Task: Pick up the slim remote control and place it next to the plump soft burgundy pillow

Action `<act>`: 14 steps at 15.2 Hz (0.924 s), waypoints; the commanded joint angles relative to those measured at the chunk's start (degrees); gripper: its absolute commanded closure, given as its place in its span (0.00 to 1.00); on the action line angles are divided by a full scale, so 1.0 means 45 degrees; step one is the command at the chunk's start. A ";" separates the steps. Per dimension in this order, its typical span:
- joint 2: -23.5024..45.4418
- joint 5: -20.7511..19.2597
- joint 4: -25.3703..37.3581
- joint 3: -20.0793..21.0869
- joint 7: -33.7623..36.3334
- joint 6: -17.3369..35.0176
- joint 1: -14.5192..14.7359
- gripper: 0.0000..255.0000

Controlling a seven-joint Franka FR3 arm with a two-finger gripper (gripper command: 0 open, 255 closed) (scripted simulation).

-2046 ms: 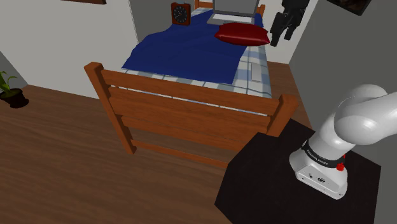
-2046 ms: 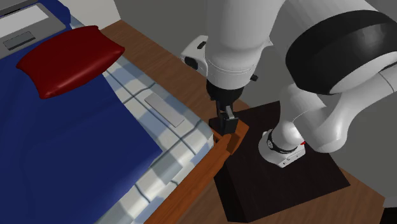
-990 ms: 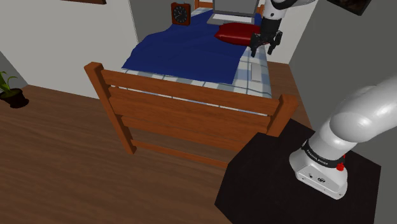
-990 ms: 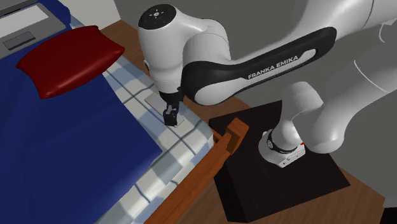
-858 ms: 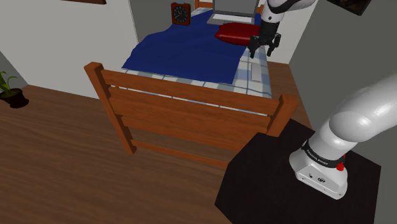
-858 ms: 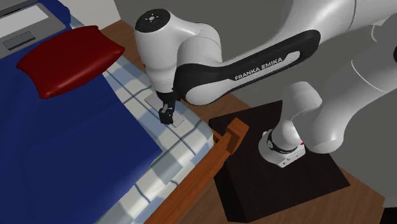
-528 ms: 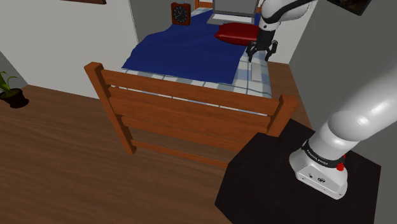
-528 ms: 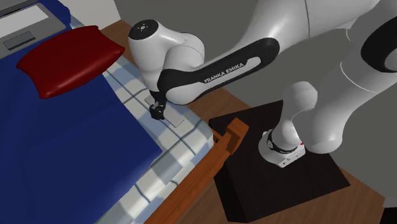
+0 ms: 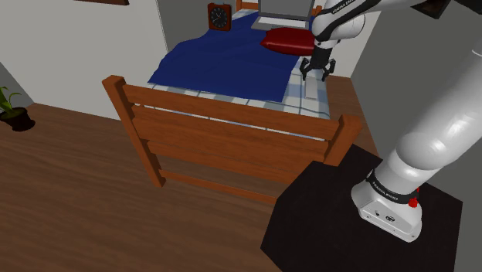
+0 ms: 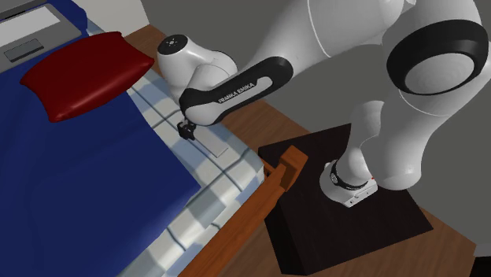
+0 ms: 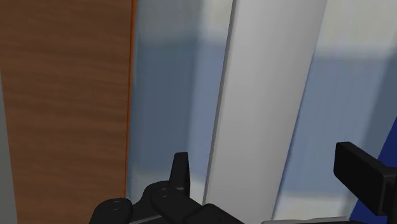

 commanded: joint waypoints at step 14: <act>0.0801 0.0311 -0.0315 0.0017 -0.0131 0.1092 -0.0047 0.00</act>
